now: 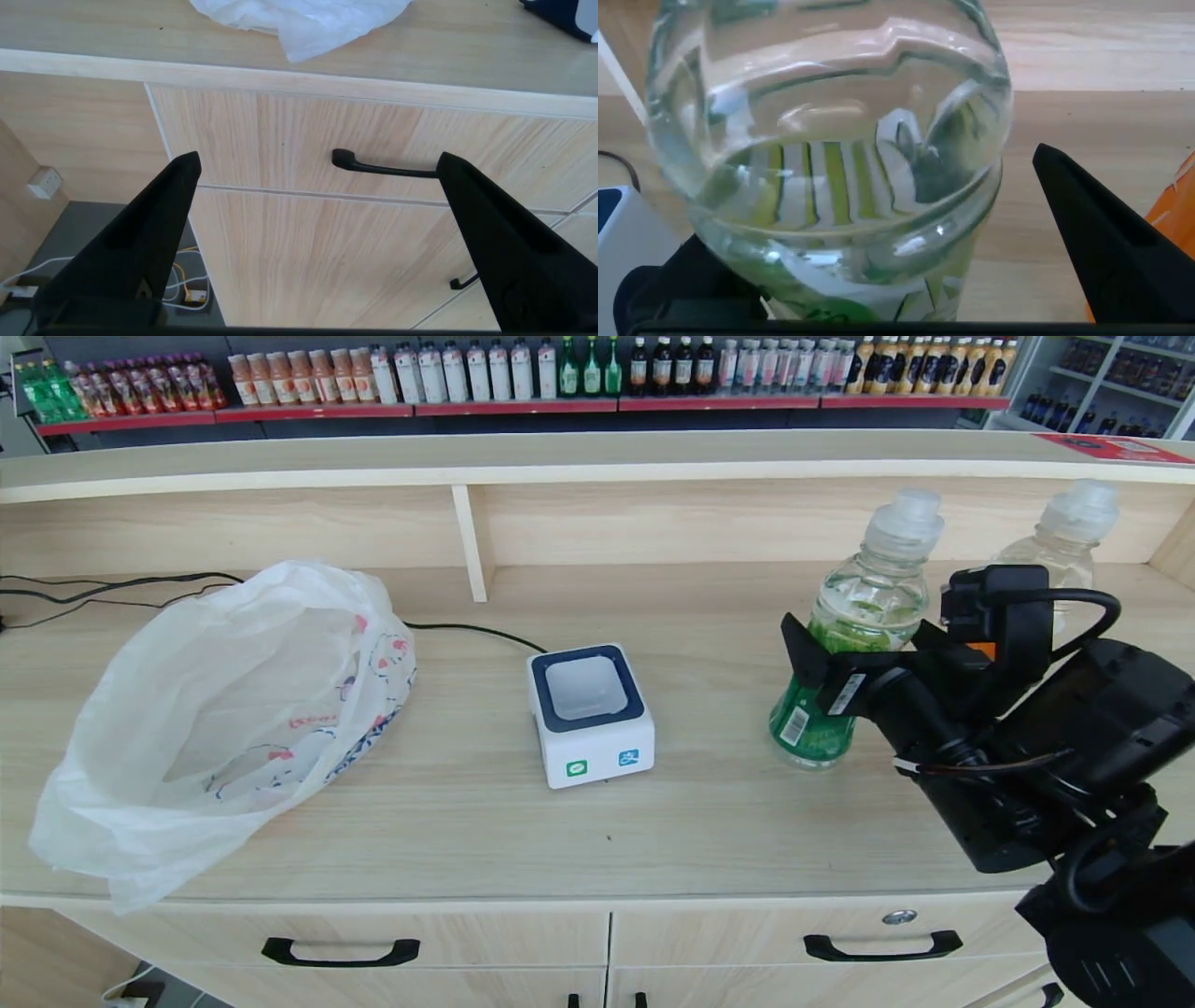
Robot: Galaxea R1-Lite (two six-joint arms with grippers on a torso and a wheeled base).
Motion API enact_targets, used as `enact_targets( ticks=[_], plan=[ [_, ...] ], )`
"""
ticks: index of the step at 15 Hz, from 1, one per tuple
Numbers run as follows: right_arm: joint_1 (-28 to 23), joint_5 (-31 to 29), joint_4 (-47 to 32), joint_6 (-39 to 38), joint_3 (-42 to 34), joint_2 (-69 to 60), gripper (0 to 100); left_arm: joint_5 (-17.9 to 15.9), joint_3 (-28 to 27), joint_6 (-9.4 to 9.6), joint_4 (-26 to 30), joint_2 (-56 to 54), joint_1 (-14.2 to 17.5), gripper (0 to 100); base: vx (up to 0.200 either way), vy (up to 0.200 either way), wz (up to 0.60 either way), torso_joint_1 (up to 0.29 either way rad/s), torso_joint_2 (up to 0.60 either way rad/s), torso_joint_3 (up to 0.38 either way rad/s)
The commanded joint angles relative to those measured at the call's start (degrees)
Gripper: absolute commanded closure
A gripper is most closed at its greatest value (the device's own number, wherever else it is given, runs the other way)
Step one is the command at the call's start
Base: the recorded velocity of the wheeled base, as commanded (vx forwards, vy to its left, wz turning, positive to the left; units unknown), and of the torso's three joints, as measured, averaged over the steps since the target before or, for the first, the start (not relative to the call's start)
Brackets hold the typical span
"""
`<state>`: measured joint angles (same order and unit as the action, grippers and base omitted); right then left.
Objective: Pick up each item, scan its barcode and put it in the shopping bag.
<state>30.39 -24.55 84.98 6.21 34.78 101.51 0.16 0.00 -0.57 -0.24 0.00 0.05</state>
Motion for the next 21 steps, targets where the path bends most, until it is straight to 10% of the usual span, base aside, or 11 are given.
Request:
enact_targets(
  ticks=[1, 13, 14, 21],
  plan=[
    [-0.1, -0.1, 0.0, 0.0, 0.5, 1.1, 0, 0.0, 0.0, -0.04, 0.0, 0.0, 0.0, 0, 0.000, 0.000, 0.00, 0.000, 0.00, 0.000],
    [-3.1, -0.1, 0.6, 0.2, 0.7, 0.8, 0, 0.0, 0.0, -0.04, 0.0, 0.0, 0.0, 0, 0.000, 0.000, 0.00, 0.000, 0.00, 0.000],
    [-3.1, -0.1, 0.6, 0.2, 0.8, 0.7, 100, 0.0, 0.0, -0.04, 0.0, 0.0, 0.0, 0, 0.000, 0.000, 0.00, 0.000, 0.00, 0.000],
    [-3.1, 0.1, 1.3, 0.2, -0.1, -1.4, 100, 0.0, 0.0, -0.04, 0.0, 0.0, 0.0, 0, 0.000, 0.000, 0.00, 0.000, 0.00, 0.000]
  ],
)
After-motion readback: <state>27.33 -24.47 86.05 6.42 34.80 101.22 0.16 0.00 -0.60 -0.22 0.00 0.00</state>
